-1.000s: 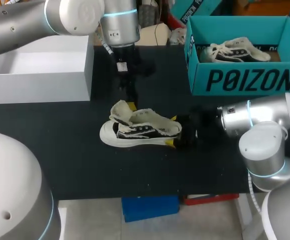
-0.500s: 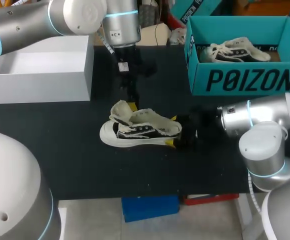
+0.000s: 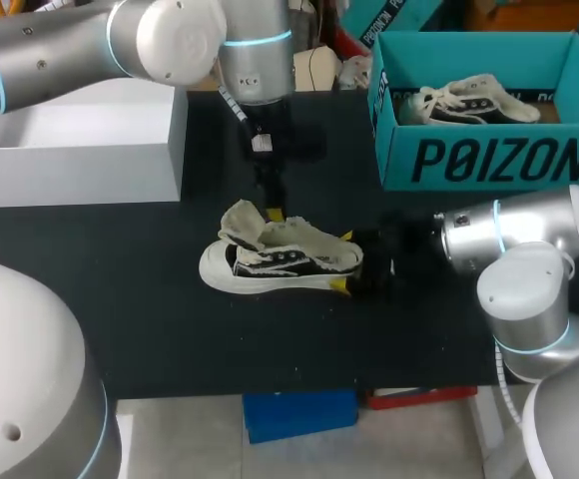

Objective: Take the shoe out of the shoebox, open the shoe tongue, remove and reinsert the insole, then place the shoe into the shoebox

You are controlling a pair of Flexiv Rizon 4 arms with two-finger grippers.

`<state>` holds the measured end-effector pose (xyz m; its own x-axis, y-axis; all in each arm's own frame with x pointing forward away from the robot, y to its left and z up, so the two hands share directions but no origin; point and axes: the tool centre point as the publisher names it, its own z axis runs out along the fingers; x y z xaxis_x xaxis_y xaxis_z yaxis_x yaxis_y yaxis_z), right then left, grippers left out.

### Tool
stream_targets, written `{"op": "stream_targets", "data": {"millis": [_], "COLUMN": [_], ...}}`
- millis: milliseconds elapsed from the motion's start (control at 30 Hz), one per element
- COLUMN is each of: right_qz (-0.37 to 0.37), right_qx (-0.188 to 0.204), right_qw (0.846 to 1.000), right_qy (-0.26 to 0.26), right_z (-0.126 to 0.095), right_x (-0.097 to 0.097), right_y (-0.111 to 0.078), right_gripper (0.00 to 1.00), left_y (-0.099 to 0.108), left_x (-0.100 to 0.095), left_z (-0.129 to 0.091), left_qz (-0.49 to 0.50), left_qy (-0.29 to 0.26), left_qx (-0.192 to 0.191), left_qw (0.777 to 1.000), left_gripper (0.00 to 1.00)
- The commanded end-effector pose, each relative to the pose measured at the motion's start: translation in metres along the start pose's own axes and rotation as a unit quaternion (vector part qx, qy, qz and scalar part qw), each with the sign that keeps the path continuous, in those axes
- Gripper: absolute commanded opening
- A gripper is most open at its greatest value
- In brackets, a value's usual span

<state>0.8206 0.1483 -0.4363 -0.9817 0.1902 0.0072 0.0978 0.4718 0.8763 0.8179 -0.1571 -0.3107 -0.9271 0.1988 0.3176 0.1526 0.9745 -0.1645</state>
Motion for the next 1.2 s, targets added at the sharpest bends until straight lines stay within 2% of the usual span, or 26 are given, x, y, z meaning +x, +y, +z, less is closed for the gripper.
{"op": "stream_targets", "data": {"millis": [33, 433, 1200], "right_qz": [0.001, 0.001, 0.001], "right_qx": [0.001, 0.001, 0.001], "right_qw": [1.0, 1.0, 1.0], "right_qy": [0.0, 0.0, 0.0], "right_z": [0.001, 0.001, 0.001], "right_x": [-0.001, -0.001, -0.001], "right_y": [-0.001, -0.001, -0.001], "right_gripper": [0.0, 0.0, 0.0], "left_y": [-0.008, -0.018, -0.015], "left_x": [-0.009, -0.028, -0.004], "left_z": [0.015, 0.043, 0.089], "left_qz": [-0.002, -0.002, -0.009], "left_qy": [0.003, 0.028, 0.033], "left_qx": [-0.004, 0.004, 0.001], "left_qw": [1.0, 1.0, 0.999], "left_gripper": [0.0, 0.0, 0.0]}}
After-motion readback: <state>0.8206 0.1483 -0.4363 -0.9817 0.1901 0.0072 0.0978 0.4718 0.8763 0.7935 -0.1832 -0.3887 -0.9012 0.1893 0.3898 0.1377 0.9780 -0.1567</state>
